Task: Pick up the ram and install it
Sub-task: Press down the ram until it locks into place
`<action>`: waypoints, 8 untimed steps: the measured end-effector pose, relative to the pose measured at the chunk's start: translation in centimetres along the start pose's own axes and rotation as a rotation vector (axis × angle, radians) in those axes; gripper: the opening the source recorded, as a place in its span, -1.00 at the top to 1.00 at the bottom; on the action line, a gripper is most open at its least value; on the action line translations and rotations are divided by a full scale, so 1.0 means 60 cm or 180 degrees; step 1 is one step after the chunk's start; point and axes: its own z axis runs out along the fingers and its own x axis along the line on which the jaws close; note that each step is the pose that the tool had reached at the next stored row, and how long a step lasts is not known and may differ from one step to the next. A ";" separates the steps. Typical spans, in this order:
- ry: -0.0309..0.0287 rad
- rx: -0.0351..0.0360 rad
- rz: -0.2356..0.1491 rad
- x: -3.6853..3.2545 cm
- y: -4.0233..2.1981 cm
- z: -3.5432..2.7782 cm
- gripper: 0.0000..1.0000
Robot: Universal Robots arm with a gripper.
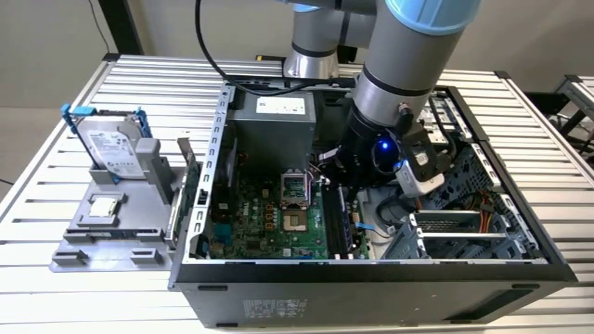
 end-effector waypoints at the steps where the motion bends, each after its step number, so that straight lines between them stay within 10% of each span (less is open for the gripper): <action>1: 0.0000 0.0000 0.0000 0.000 0.000 0.000 1.00; 8: 0.0000 0.0001 -0.0035 0.000 0.000 0.000 1.00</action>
